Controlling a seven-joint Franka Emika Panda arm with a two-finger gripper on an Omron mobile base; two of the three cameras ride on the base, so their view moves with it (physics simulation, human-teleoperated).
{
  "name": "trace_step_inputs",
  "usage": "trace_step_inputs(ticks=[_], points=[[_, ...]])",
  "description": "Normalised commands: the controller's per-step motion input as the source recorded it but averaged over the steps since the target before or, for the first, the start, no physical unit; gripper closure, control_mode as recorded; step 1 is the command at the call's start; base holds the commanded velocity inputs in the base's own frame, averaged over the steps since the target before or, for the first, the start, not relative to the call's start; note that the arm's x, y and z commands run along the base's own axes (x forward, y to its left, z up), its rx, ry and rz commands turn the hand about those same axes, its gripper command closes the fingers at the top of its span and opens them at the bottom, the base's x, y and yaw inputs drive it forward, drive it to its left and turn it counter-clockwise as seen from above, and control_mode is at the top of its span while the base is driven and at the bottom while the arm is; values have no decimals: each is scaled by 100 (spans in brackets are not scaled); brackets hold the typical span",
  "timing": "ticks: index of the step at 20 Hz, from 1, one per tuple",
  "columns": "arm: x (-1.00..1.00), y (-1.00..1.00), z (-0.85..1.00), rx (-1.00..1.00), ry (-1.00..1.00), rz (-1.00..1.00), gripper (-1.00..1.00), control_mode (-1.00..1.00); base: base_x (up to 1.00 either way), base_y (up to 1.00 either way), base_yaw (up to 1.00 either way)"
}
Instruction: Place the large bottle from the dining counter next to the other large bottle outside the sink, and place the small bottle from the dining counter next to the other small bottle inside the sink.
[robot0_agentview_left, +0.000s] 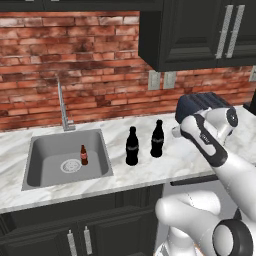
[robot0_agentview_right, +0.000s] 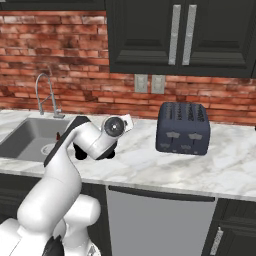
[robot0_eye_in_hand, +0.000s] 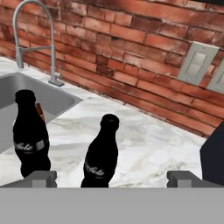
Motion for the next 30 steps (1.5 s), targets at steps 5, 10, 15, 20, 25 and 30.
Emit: trace_step_inputs(ticks=[5,10,15,20,25,30], points=[[0,0,0,0,0,0,-100,100,-1,0,0],[0,0,0,0,0,0,-100,100,-26,-5,0],[0,0,0,0,0,0,-100,100,-49,-17,0],[0,0,0,0,0,0,-100,100,-53,-16,0],[0,0,0,0,0,0,-100,100,-49,-12,0],[0,0,0,0,0,0,-100,100,-36,-5,1]])
